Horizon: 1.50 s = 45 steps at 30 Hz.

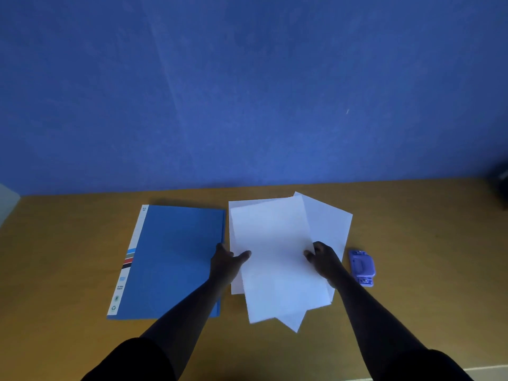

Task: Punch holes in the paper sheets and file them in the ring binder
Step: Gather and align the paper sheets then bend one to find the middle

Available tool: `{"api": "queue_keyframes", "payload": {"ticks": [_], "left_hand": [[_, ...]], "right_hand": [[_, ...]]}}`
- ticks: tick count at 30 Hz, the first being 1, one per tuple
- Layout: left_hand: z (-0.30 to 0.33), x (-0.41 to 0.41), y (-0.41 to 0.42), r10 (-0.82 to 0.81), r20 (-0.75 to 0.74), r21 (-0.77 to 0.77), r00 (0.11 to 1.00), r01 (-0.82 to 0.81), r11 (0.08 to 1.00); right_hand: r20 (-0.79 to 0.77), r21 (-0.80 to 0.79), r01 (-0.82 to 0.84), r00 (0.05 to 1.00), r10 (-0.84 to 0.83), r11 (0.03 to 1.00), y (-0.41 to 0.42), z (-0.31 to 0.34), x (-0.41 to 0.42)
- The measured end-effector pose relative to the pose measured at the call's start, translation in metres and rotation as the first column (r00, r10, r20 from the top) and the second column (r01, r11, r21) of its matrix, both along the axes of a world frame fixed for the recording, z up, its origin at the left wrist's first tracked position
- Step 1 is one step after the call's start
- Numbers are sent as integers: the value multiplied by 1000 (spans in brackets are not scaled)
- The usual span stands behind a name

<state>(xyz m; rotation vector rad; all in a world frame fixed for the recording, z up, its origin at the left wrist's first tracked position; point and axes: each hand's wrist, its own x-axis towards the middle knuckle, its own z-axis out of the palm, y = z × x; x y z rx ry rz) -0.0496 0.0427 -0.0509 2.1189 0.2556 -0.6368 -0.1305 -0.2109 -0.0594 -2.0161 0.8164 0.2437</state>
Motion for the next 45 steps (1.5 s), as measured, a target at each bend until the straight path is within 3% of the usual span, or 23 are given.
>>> {"api": "queue_keyframes", "payload": {"ticks": [2, 5, 11, 12, 15, 18, 22, 27, 33, 38, 42, 45], "left_hand": [[2, -1, 0, 27, -85, -97, 996, -35, 995], [-1, 1, 4, -5, -68, -130, 998, -4, 991], [-2, 7, 14, 12, 52, -120, 999, -6, 993], [-3, 9, 16, 13, 78, -88, 997, -6, 996], [-2, 10, 21, -25, 117, 45, 993, 20, 999], [-2, 10, 27, -15, 126, 133, 992, -2, 991], [0, 8, 31, -12, 120, 170, 993, -9, 985], [8, 6, 39, 2, 150, 176, 989, -29, 984], [17, 6, 49, 7, 173, 177, 985, -38, 984], [21, 7, 54, 0, 191, 192, 982, -37, 981], [21, 7, 58, -3, 191, 196, 982, -35, 980], [22, 6, 56, -9, 191, 182, 981, -26, 983]], "right_hand": [[7, 123, 88, 996, -89, 989, 8, 2, 0], [19, 246, 155, 986, -164, 957, 20, 5, -1], [-42, 279, 279, 960, -278, 919, 27, 8, -2], [-55, 230, 316, 949, -312, 920, 25, 6, -3], [-116, -207, 298, 938, -325, 932, 19, -1, -10], [-213, -411, 260, 905, -369, 874, 16, -7, -18], [-364, -425, 256, 830, -423, 868, 16, -9, -21], [-400, -499, 144, 837, -374, 855, 9, -20, -24], [-328, -348, 296, 850, -411, 890, 5, -26, -26], [-412, -449, 218, 810, -418, 866, 15, -16, -26], [-329, -462, 259, 838, -435, 848, 16, -19, -27], [-231, -377, 385, 842, -487, 843, 13, -23, -29]]}}
